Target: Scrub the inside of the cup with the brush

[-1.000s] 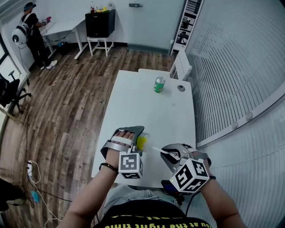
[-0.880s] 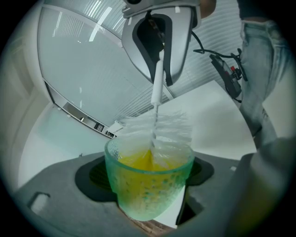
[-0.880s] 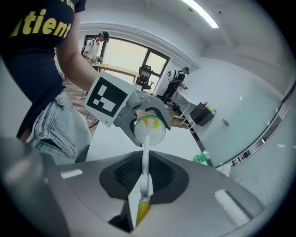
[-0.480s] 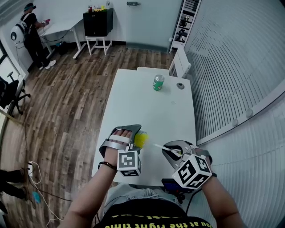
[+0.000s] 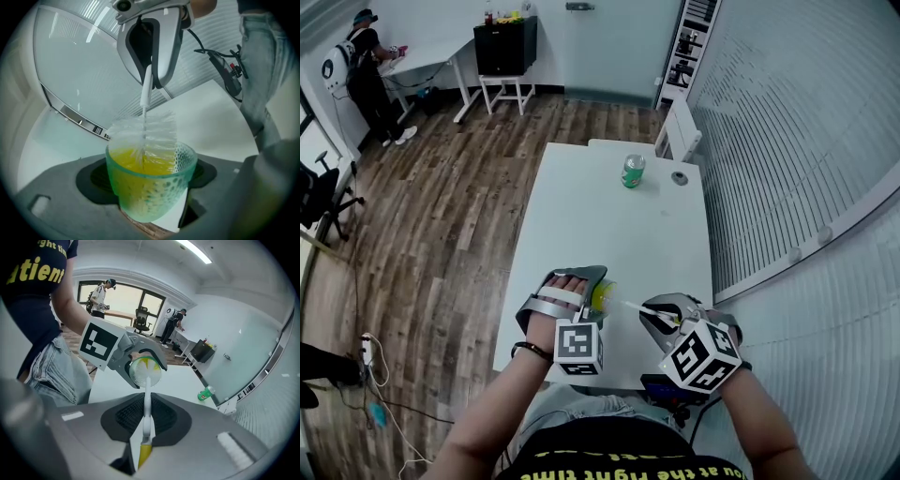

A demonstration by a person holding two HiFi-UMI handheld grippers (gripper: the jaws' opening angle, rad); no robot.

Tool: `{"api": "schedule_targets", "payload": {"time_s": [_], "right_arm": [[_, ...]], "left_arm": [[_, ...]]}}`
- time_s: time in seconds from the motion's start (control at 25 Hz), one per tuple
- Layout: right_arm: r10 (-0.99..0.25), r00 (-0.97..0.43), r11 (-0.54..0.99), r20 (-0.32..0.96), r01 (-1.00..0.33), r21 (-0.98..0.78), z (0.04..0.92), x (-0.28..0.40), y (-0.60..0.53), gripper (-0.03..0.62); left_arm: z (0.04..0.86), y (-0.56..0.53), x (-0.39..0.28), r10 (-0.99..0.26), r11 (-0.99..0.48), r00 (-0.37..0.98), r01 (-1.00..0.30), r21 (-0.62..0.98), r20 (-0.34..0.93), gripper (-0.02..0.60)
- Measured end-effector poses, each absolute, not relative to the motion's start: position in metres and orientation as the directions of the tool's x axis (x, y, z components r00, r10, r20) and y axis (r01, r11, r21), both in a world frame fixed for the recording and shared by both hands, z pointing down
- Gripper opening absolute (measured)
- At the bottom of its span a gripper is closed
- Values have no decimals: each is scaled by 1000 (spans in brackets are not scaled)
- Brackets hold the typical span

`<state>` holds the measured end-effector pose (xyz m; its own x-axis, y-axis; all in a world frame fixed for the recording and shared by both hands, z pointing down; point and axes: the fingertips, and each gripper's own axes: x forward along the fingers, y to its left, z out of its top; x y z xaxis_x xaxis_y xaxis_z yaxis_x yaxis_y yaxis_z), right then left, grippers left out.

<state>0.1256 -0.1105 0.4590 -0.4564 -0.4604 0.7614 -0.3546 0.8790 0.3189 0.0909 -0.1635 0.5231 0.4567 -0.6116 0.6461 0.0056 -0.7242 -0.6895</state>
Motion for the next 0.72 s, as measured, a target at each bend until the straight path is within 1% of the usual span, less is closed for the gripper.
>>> {"api": "schedule_targets", "payload": {"time_s": [0.24,0.72], "right_arm": [[-460,-468,879,755,-359,313,457,129,-110,44],[-483,-509,864,713,-407,295,441,146,-108,44]], "left_arm": [[524,-167,89,-616,-726,453,-9,-688,645,408],[528,-191,61,-626,-757,433,-138,-639,648,408]]}}
